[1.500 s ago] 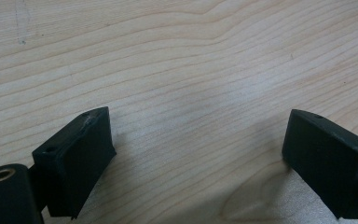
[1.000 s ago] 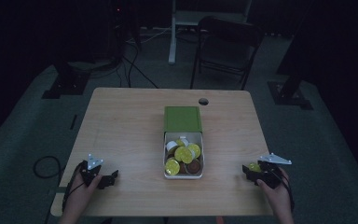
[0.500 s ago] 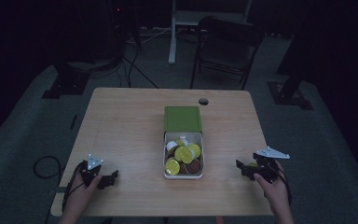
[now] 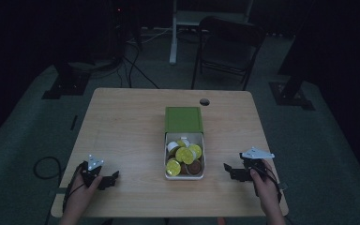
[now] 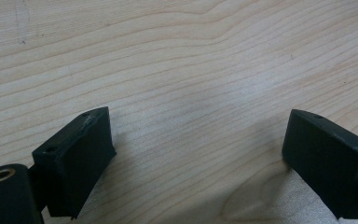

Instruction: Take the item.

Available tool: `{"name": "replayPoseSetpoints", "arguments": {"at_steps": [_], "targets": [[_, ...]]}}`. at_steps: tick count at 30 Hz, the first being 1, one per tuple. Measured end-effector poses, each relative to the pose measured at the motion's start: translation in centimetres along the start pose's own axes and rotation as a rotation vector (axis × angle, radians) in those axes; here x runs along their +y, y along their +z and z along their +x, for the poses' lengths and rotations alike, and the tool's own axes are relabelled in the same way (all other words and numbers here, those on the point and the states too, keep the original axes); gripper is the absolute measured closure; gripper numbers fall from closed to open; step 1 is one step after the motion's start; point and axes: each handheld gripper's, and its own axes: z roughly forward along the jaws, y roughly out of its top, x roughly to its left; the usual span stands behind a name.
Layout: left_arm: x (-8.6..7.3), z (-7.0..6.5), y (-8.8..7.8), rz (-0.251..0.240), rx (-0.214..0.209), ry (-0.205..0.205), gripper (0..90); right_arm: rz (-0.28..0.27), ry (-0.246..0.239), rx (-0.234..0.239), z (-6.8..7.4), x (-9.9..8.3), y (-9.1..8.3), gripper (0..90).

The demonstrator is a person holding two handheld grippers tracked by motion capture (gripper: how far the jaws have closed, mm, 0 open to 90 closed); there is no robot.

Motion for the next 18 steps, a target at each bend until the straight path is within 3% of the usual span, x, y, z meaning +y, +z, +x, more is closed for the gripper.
{"name": "replayPoseSetpoints", "arguments": {"at_steps": [10,12,18], "targets": [[0.0,0.0,0.0,0.0,0.0,0.0,8.8,0.021,-0.048,0.059,1.4,0.1,1.0,14.3],[0.0,0.0,0.0,0.0,0.0,0.0,8.8,0.038,-0.084,0.083,1.9,-0.1,1.3,13.3],[0.0,0.0,0.0,0.001,0.0,0.0,8.8,0.069,-0.127,0.107,2.5,-0.5,2.0,13.1]]}}
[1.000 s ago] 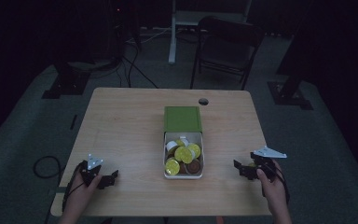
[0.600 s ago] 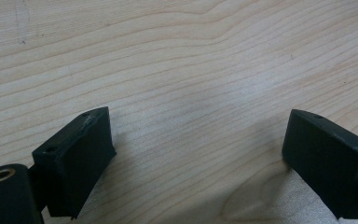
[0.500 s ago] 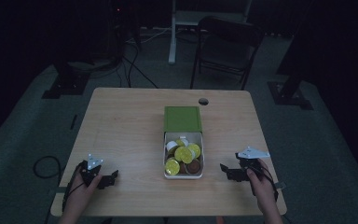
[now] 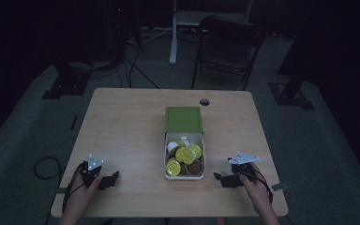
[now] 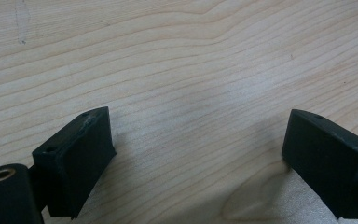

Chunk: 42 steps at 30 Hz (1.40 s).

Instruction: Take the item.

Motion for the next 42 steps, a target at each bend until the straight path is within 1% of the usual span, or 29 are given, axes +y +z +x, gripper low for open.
{"name": "replayPoseSetpoints", "arguments": {"at_steps": [2,4,6,10,11,13,21,27,29,32,34,36,39,42], "targets": [[0.0,0.0,0.0,0.0,0.0,0.0,8.8,0.005,-0.005,0.004,0.1,0.0,0.1,13.1],[0.0,0.0,0.0,-0.001,0.0,0.0,8.8,0.006,-0.006,0.023,0.3,-0.2,0.4,12.9],[0.0,0.0,0.0,-0.001,0.0,0.0,8.8,0.013,-0.012,0.027,0.5,-0.3,0.6,12.8],[0.0,0.0,0.0,-0.001,0.0,0.0,8.8,0.022,-0.029,0.043,0.7,-0.6,1.0,12.5],[0.0,0.0,0.0,0.0,0.0,0.0,8.8,0.031,-0.044,0.049,0.8,-0.7,1.2,12.4],[0.0,0.0,0.0,0.0,0.0,0.0,8.9,0.043,-0.058,0.054,0.9,-0.8,1.3,11.9],[-0.1,-0.1,-0.1,0.0,0.006,-0.006,8.8,0.072,-0.082,0.068,1.3,-1.4,2.3,11.6],[-0.2,-0.1,-0.2,0.001,0.004,-0.004,8.8,0.088,-0.088,0.073,1.3,-1.8,2.6,11.5],[-0.2,-0.1,-0.2,0.0,0.002,-0.002,8.8,0.081,-0.08,0.081,1.1,-1.8,2.6,11.0],[-0.2,-0.1,-0.2,0.001,0.002,-0.003,8.8,0.084,-0.085,0.078,1.2,-1.8,2.6,11.0],[-0.2,-0.2,-0.2,0.0,0.003,-0.004,8.8,0.06,-0.102,0.089,1.6,-2.0,2.8,11.0],[-0.3,-0.2,-0.2,-0.001,0.005,-0.007,8.8,0.028,-0.103,0.092,1.8,-2.2,3.0,11.0],[-0.3,-0.2,-0.3,-0.001,0.004,-0.005,8.9,0.028,-0.104,0.093,1.9,-2.2,3.0,11.0],[-0.3,-0.3,-0.3,0.0,-0.006,0.008,8.9,0.028,-0.103,0.093,1.9,-2.2,3.0,11.0]]}}
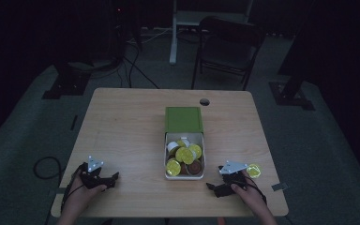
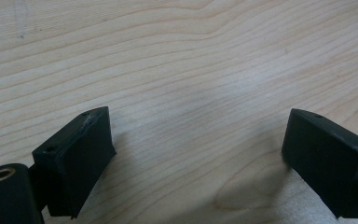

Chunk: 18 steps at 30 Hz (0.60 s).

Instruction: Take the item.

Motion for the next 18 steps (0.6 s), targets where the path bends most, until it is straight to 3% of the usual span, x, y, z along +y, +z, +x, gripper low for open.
{"name": "replayPoseSetpoints", "arguments": {"at_steps": [18], "targets": [[-0.02,-0.08,-0.01,-0.001,-0.021,0.02,8.9,-0.001,0.001,0.0,-0.01,0.01,0.01,11.0]]}}
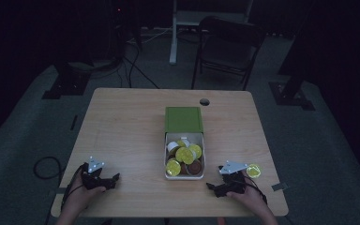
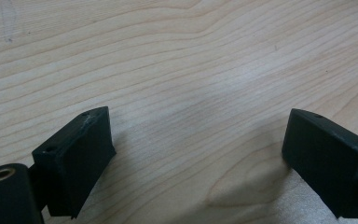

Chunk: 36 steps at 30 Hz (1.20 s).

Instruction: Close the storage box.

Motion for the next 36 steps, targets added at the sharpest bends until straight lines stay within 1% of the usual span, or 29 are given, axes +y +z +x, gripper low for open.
{"name": "replayPoseSetpoints", "arguments": {"at_steps": [4,8,9,10,12,14,16,18,21,22,26,28,29,32,34,36], "targets": [[0.0,-0.2,0.0,0.0,-0.008,0.011,8.8,0.001,0.001,-0.001,0.0,0.0,0.0,11.0],[-0.1,-0.5,-0.1,-0.001,-0.022,0.029,8.9,0.001,0.025,-0.021,0.2,0.0,0.0,11.5],[-0.1,-0.7,-0.1,-0.001,-0.033,0.042,8.9,0.004,0.027,-0.019,0.2,0.1,-0.1,13.1],[-0.1,-0.8,-0.1,-0.002,-0.035,0.046,8.9,0.007,0.037,-0.009,0.3,0.2,-0.2,13.0],[0.0,-1.1,-0.1,-0.005,-0.045,0.064,8.9,-0.006,0.049,0.003,0.4,0.5,-0.5,12.6],[0.1,-1.4,-0.1,-0.007,-0.056,0.076,8.9,-0.023,0.052,-0.014,0.4,0.8,-0.8,12.6],[0.4,-1.8,-0.2,-0.009,-0.064,0.094,8.9,-0.041,0.059,-0.024,0.3,1.1,-1.2,12.5],[0.6,-2.2,-0.2,-0.016,-0.073,0.103,8.9,-0.058,0.067,-0.03,0.2,1.3,-1.6,12.5],[1.0,-2.8,-0.3,-0.025,-0.086,0.123,8.8,-0.068,0.07,-0.035,0.2,1.4,-2.0,12.4],[1.2,-3.1,-0.3,-0.029,-0.092,0.134,8.9,-0.071,0.071,-0.033,0.3,1.5,-2.1,12.3],[1.8,-4.1,-0.2,-0.046,-0.125,0.159,8.9,-0.089,0.074,-0.03,0.4,1.8,-2.4,11.9],[1.8,-4.1,-0.2,-0.046,-0.125,0.159,8.9,-0.096,0.073,-0.032,0.5,1.9,-2.5,11.9],[2.3,-4.9,0.0,-0.058,-0.147,0.172,8.9,-0.106,0.068,-0.027,0.6,2.1,-2.6,11.9],[2.6,-5.6,0.2,-0.062,-0.165,0.187,8.9,-0.113,0.072,-0.026,0.6,2.3,-2.7,11.9],[2.7,-5.8,0.3,-0.064,-0.169,0.191,8.9,-0.115,0.071,-0.024,0.6,2.4,-2.8,11.9],[2.9,-6.3,0.4,-0.067,-0.189,0.204,8.9,-0.12,0.069,-0.018,0.6,2.5,-2.8,11.9]]}}
